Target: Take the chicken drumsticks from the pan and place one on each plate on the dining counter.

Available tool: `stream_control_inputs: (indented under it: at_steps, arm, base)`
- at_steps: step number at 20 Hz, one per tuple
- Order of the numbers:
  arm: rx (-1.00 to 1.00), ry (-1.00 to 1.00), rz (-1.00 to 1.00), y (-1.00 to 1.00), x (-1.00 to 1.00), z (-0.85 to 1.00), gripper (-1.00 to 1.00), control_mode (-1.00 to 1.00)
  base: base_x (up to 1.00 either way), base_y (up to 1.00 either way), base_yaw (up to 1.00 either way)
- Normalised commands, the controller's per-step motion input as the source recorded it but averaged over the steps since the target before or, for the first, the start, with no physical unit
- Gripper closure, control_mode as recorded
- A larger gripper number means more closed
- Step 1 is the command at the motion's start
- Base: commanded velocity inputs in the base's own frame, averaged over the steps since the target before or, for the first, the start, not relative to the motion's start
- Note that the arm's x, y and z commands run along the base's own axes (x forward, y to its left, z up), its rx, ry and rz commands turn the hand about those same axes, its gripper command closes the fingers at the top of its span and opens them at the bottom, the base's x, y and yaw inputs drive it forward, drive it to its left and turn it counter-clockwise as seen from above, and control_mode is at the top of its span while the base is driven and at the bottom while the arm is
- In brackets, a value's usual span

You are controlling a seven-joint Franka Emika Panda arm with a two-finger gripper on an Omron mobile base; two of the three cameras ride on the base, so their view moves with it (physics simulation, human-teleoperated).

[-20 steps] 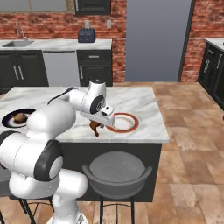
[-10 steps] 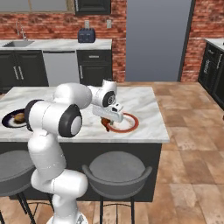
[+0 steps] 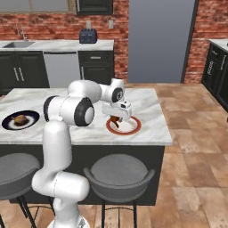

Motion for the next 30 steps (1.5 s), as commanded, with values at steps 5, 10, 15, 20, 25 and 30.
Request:
stream_control_inputs:
  at_steps: [5,10,15,20,25,30]
  arm:
    - [-0.13,-0.12,0.00,-0.01,0.25,-0.49,1.00,-1.00]
    - [0.00,-0.01,0.00,-0.06,0.34,-0.33,1.00,-1.00]
    - [0.00,0.00,0.00,-0.08,0.24,-0.29,1.00,-1.00]
    - [0.00,0.00,0.00,-0.07,0.26,-0.26,-1.00,-1.00]
    - [0.00,0.00,0.00,-0.12,0.15,-0.10,-1.00,-1.00]
    - [0.00,0.00,0.01,-0.16,0.09,-0.02,-1.00,-1.00]
  base:
    - [0.00,0.00,0.00]
    - [0.00,0.00,0.00]
    - [0.00,0.00,0.00]
    - [0.00,0.00,0.00]
    - [0.00,0.00,0.00]
    - [0.00,0.00,0.00]
